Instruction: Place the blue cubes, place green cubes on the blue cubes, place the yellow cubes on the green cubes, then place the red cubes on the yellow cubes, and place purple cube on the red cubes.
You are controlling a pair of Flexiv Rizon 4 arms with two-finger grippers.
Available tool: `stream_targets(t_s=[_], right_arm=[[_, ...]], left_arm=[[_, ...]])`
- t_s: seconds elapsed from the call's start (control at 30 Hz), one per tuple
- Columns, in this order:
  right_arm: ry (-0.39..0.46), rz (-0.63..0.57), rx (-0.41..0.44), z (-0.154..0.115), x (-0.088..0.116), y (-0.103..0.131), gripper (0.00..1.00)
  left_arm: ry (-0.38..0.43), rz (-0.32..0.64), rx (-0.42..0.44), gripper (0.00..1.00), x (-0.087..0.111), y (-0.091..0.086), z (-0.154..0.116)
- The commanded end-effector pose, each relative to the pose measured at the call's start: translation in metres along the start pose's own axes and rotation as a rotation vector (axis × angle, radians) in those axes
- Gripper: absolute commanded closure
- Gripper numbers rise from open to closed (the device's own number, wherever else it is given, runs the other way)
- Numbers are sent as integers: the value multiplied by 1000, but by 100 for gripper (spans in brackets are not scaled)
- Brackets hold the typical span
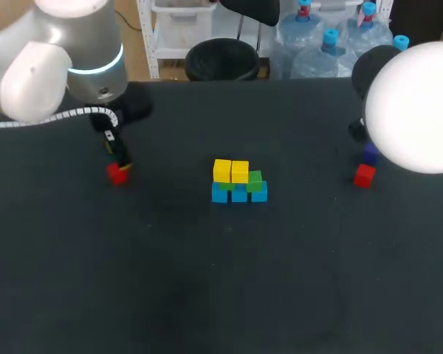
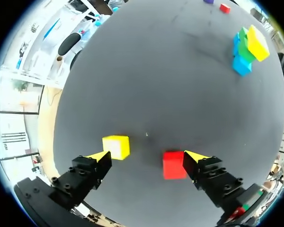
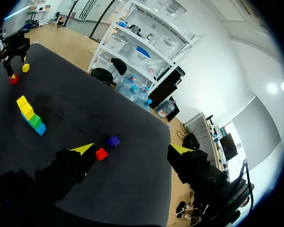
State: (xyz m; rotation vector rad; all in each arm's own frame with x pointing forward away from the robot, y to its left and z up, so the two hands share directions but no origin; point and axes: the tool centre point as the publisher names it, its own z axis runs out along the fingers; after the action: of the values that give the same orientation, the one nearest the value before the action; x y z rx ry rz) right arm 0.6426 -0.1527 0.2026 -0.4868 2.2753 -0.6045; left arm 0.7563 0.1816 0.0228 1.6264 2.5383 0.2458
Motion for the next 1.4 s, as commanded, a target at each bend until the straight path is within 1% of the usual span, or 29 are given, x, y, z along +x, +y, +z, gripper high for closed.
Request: stream_targets(t_s=[0.03,0.07,0.33,0.47,0.63,0.67,0.7,0.8,0.83,0.87,0.9,0.93,1.13,1.4], right_arm=[[-4,1,-1,0,1,-1,0],[-4,1,-1,0,1,-1,0],[-4,1,-1,0,1,-1,0],[-4,1,-1,0,1,-1,0],[-4,1,-1,0,1,-1,0],[-4,1,-1,0,1,-1,0],[-4,1,-1,0,1,-1,0],[-4,1,-1,0,1,-1,0],[-4,1,-1,0,1,-1,0],[-4,1,-1,0,1,-1,0],[-4,1,-1,0,1,-1,0],[-4,1,-1,0,1,-1,0],[-4,1,-1,0,1,-1,0],[-4,1,-1,0,1,-1,0]], left_arm=[[14,7,5,0,-11,13,2],[16,6,5,0,-11,18,4],[33,-7,9,0,-10,38,9],[38,-17,21,0,-7,42,12],[46,-32,46,0,-3,43,22],[47,-33,47,6,-2,43,23],[48,-37,53,16,-1,43,24],[51,-40,61,25,0,45,28],[53,-42,63,39,1,46,30],[54,-44,64,56,1,46,30],[54,-46,64,67,1,47,30],[51,-49,64,100,1,47,29],[45,-48,67,100,1,46,25],[24,-42,57,100,2,41,5]])
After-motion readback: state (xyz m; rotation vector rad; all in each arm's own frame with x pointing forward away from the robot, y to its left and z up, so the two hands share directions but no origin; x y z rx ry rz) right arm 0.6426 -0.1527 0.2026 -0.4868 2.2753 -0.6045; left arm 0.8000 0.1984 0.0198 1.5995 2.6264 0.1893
